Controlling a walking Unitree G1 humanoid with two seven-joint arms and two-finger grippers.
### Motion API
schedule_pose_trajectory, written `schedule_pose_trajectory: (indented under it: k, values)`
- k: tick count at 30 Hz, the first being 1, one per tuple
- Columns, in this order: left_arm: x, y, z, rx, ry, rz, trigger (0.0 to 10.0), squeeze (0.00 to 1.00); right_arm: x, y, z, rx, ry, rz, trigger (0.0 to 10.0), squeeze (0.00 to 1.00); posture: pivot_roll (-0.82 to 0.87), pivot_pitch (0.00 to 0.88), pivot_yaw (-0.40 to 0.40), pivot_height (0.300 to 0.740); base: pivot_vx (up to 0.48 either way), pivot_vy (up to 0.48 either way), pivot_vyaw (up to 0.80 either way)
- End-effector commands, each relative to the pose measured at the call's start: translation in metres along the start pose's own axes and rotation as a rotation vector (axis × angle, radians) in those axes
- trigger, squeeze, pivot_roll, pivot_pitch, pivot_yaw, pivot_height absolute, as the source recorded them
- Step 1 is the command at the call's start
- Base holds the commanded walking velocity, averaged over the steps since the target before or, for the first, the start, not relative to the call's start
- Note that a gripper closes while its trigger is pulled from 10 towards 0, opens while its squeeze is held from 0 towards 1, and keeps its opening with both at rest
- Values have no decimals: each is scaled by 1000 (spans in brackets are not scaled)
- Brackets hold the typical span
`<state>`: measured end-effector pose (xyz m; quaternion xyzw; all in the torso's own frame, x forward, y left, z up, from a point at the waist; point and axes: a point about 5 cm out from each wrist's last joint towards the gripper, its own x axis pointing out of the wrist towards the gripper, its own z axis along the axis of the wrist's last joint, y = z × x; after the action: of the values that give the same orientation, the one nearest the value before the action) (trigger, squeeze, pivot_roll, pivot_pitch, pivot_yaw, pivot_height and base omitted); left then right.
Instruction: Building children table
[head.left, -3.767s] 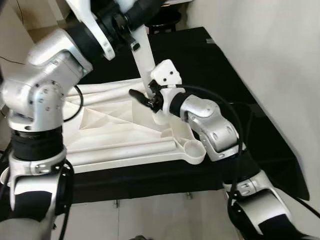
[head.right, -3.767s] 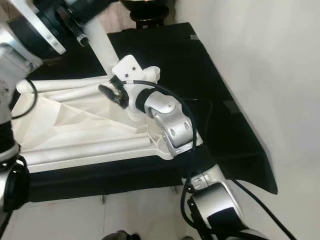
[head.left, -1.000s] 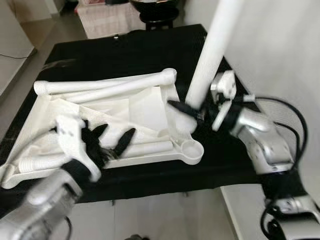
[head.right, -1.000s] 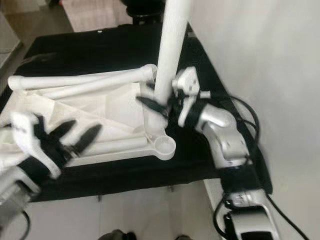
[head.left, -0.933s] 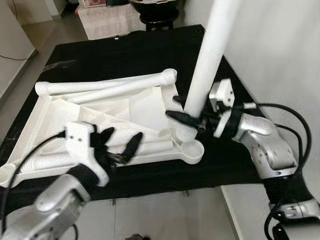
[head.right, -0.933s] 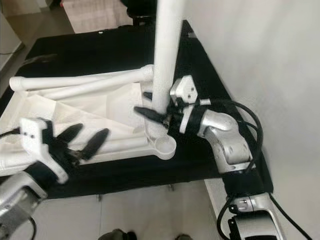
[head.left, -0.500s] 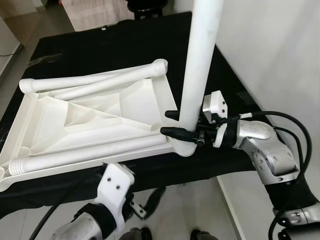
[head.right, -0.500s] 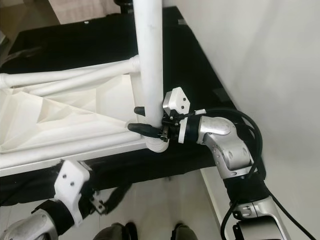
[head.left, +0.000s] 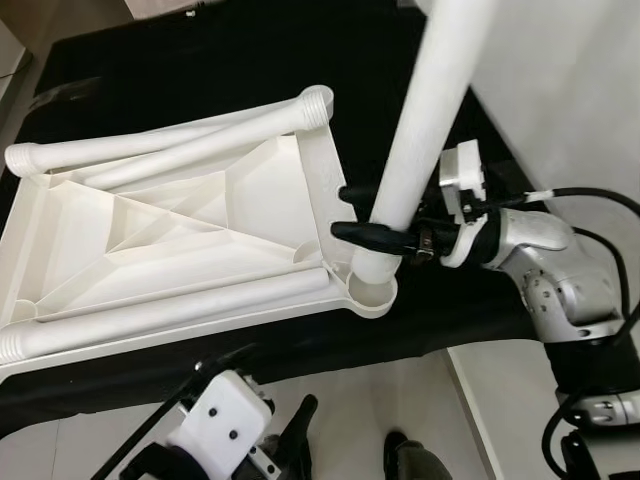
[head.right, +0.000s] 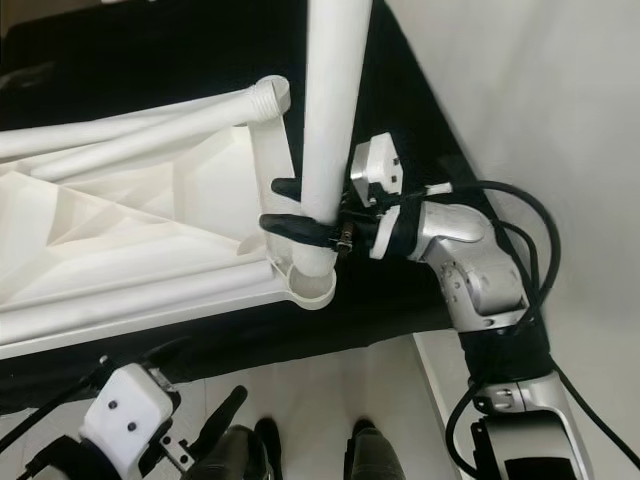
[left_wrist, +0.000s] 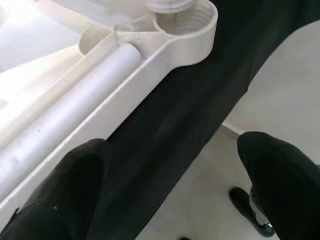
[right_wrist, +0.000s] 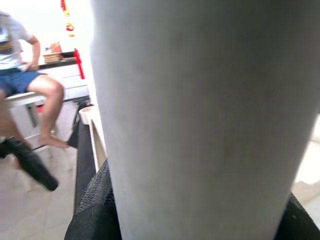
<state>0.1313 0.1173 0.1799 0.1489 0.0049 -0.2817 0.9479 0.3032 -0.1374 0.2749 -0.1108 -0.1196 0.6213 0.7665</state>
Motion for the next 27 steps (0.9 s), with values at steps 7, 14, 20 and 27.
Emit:
schedule_pose_trajectory:
  k: [7, 14, 20, 27]
  values:
    - [-10, -11, -1, -87, 13, 12, 10000, 0, 12, 23, -8, -31, 93, 160, 10000, 0, 61, 462, 127, 740, 0, 0, 0]
    - [-14, -10, -3, -132, 14, 91, 10000, 0, 19, 39, -4, -60, 117, 250, 10000, 0, 51, 460, 105, 740, 0, 0, 0]
    - [-10, -7, -4, -77, 5, 134, 10000, 0, 29, 40, -13, -89, 171, 238, 10000, 0, 51, 459, 85, 740, 0, 0, 0]
    - [-5, -7, -4, -57, -17, 146, 10000, 0, 34, 34, -16, -126, 218, 229, 10000, 0, 53, 458, 68, 740, 0, 0, 0]
